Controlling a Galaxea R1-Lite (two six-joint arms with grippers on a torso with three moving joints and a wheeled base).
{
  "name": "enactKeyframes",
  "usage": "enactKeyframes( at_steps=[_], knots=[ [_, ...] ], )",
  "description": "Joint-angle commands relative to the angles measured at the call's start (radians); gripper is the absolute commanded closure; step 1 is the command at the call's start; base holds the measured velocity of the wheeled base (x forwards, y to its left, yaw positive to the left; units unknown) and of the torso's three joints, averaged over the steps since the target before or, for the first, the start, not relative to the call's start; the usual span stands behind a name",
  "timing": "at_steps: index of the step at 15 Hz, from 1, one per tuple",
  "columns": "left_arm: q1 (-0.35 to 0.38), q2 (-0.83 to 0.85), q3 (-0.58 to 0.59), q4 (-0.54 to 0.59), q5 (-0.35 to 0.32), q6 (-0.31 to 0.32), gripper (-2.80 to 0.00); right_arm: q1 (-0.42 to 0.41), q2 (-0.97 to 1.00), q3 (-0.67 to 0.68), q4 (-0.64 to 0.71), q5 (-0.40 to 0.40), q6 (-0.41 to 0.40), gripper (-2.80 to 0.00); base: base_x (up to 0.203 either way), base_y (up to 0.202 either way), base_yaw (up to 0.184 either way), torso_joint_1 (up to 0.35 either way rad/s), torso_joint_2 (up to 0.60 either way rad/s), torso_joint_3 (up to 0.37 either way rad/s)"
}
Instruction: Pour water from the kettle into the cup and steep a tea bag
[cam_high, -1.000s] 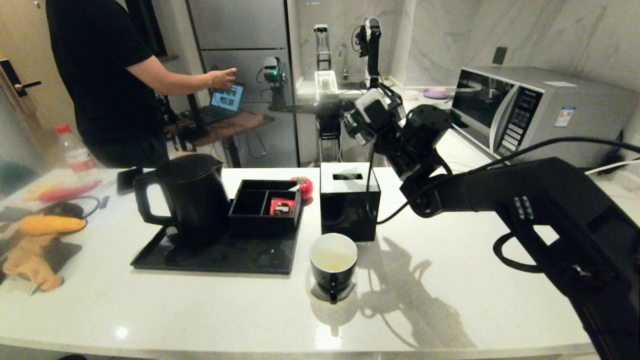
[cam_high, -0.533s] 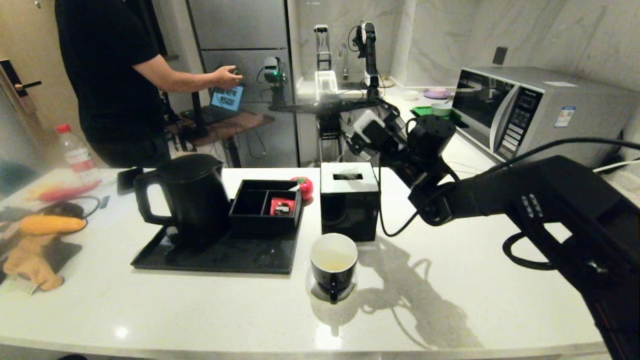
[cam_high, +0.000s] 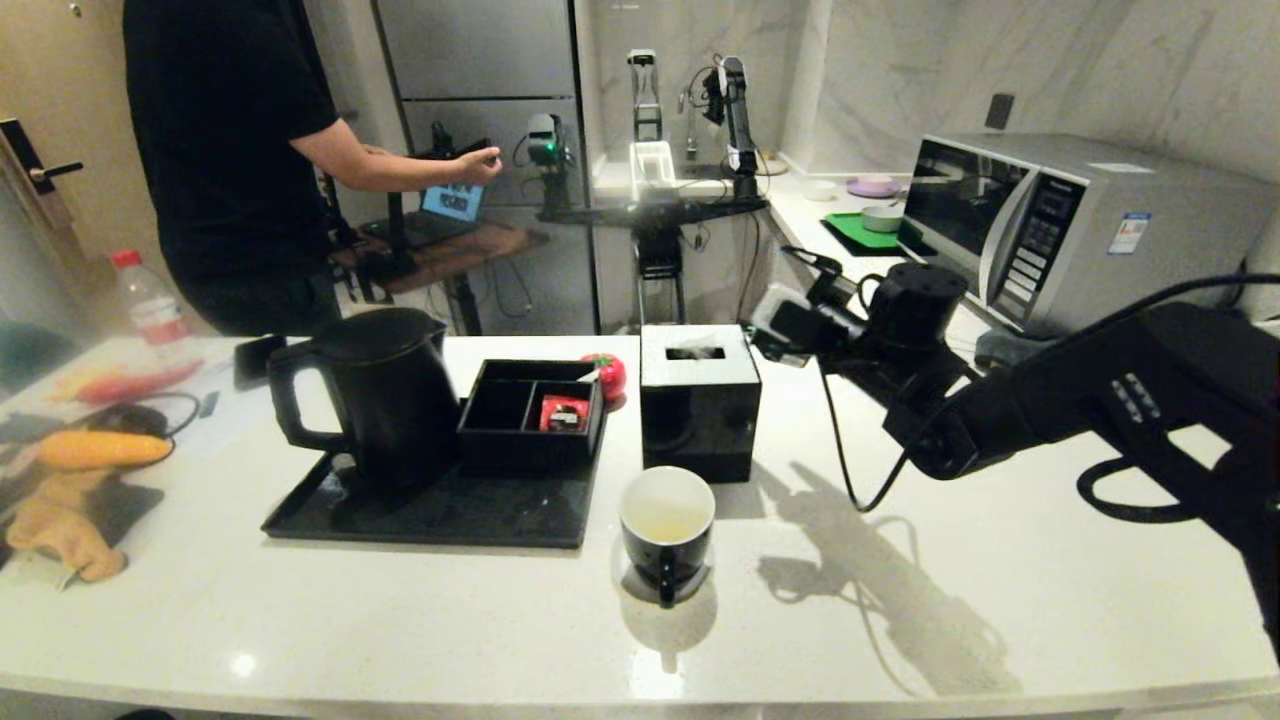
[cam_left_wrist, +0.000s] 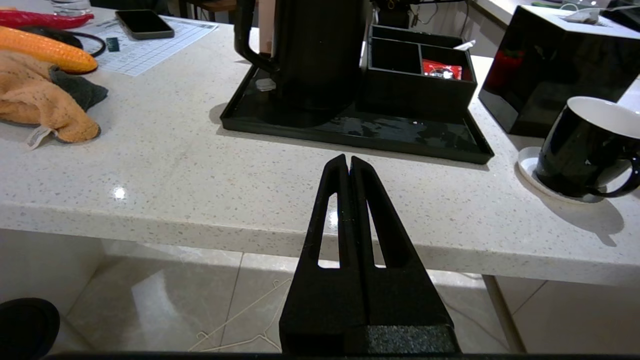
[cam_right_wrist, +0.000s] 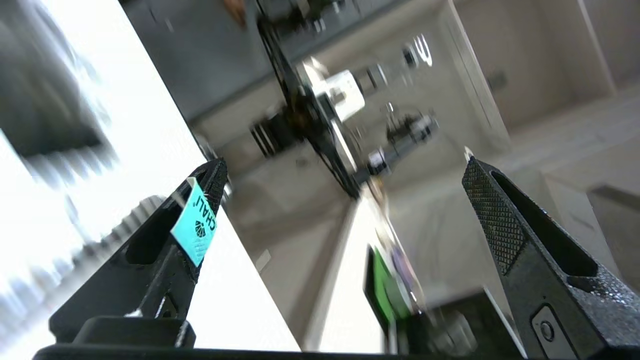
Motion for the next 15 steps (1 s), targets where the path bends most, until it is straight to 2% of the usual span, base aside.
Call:
enactKeyframes(
  at_steps=[1,5,10,15],
  knots=[
    [0.0,0.0,0.0,-0.001,0.0,-0.001,0.0,-0.038,-0.03,0.017,0.0,0.001,-0.025,-2.8,0.0,0.0,0.0,0.0,0.0,0.0],
    [0.0,0.0,0.0,-0.001,0.0,-0.001,0.0,-0.084,-0.049,0.059,-0.01,0.001,-0.034,-2.8,0.0,0.0,0.0,0.0,0.0,0.0],
    [0.0,0.0,0.001,-0.001,0.0,-0.001,0.0,-0.085,-0.051,0.138,-0.051,0.003,-0.036,-2.8,0.0,0.0,0.0,0.0,0.0,0.0],
    [0.0,0.0,0.0,-0.001,0.0,-0.001,0.0,-0.085,-0.126,0.184,-0.012,0.005,0.01,-2.8,0.0,0.0,0.0,0.0,0.0,0.0]
  ],
)
